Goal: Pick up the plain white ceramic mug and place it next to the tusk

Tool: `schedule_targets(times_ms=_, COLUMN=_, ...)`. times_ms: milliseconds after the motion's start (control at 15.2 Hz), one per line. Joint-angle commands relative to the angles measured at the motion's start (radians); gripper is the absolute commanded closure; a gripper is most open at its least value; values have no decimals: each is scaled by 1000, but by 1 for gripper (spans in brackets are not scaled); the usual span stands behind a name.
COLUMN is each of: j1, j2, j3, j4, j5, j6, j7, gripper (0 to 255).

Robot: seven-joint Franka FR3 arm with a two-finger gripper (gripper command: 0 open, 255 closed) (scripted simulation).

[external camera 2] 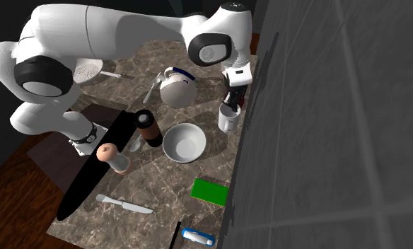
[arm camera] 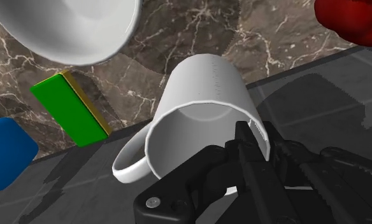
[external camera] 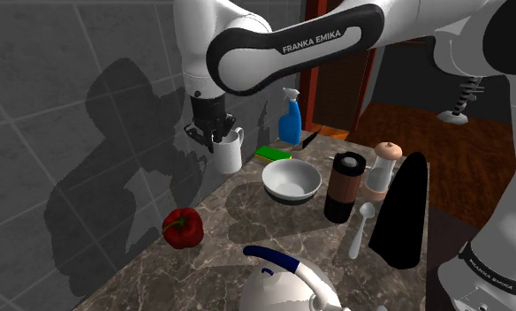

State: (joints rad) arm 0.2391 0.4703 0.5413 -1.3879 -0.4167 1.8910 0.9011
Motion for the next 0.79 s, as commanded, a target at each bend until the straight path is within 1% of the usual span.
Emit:
schedule_targets(times_ms=0, j1=4, j2=-1, j3=1, j4=26, j5=3, j6=-26, j7=-6, gripper=255)
schedule_targets(times_ms=528, j1=25, j2=6, j3=5, j4=145, j5=7, j6=-134, j7=-29, gripper=255)
schedule_targets(times_ms=594, j1=25, j2=6, j3=5, j4=147, j5=7, j6=-136, j7=-30, gripper=255)
schedule_targets(times_ms=726, j1=-40, j2=-73, j3=11, j4=32, j5=45, j6=-88, j7=-61, gripper=255)
